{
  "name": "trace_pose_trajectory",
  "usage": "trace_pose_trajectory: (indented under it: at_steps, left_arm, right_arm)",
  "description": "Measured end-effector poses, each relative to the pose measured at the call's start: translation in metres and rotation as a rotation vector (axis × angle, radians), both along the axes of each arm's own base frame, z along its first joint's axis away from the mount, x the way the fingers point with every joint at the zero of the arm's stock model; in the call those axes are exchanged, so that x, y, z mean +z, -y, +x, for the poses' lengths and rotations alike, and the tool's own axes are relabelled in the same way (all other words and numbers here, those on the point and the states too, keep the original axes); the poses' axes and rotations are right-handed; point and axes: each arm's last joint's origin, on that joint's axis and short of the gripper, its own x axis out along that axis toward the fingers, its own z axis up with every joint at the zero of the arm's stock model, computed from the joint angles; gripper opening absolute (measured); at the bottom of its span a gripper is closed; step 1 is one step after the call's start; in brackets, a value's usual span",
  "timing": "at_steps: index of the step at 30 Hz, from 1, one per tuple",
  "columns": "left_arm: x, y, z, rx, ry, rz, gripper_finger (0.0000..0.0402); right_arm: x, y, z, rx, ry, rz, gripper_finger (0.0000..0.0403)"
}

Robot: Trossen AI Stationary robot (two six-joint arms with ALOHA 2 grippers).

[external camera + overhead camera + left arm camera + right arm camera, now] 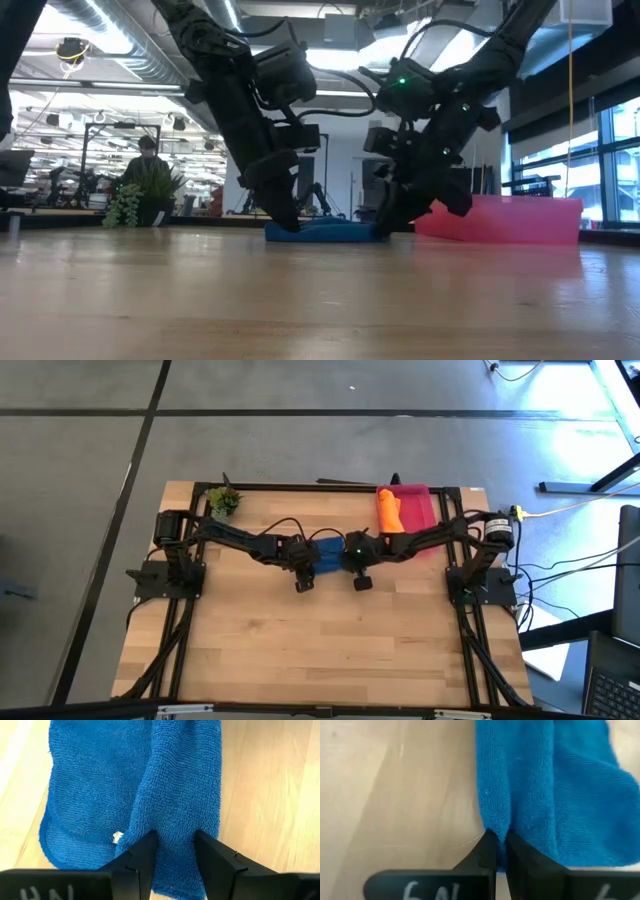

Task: Roll microfiber towels into tight, uniform cylinder then place into a basket
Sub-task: Roll the blue microfiber towel

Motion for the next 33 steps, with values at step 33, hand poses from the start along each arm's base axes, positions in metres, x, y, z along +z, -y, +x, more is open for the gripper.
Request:
trace_pose_trajectory:
  at_steps: [33]
  left_arm:
    - [0.000,0.005,0.003,-0.198,0.002,0.043,0.0129]
  right_arm:
    - [0.032,0.096,0.004,-0.597,0.009,0.964,0.0016]
